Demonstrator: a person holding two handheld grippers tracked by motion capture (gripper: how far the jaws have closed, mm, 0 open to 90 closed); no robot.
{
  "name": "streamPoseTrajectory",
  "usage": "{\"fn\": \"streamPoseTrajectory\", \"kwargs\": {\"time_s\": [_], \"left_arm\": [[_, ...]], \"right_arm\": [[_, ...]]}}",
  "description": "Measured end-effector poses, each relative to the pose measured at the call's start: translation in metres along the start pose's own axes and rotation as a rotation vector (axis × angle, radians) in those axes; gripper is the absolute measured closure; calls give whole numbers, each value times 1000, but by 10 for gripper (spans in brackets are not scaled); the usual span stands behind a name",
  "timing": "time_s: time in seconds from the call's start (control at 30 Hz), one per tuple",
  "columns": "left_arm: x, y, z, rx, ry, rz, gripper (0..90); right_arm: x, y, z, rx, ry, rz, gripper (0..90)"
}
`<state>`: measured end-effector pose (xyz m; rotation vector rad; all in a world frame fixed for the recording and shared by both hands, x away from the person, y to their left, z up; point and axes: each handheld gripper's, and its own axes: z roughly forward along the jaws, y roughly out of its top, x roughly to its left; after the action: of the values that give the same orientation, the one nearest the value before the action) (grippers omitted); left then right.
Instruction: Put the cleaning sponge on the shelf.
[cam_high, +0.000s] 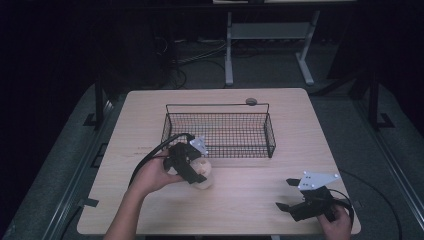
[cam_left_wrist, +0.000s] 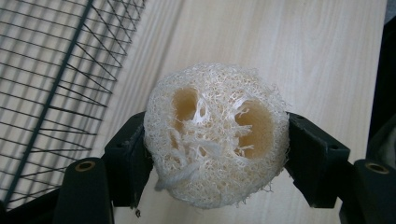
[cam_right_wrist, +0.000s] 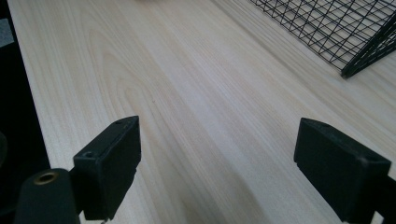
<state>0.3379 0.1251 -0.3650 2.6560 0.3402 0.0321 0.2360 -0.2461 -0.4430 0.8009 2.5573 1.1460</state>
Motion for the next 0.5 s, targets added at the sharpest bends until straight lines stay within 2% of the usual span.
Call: {"fn": "streamPoseTrajectory", "kwargs": {"time_s": [0.13, 0.5], "left_arm": [[4, 5, -7, -17, 4, -10, 294], [14, 23, -26, -19, 11, 1, 295]], "right_arm": [[1, 1, 1, 1, 5, 1, 143], [0, 1, 1, -6, 10, 4, 142]]}}
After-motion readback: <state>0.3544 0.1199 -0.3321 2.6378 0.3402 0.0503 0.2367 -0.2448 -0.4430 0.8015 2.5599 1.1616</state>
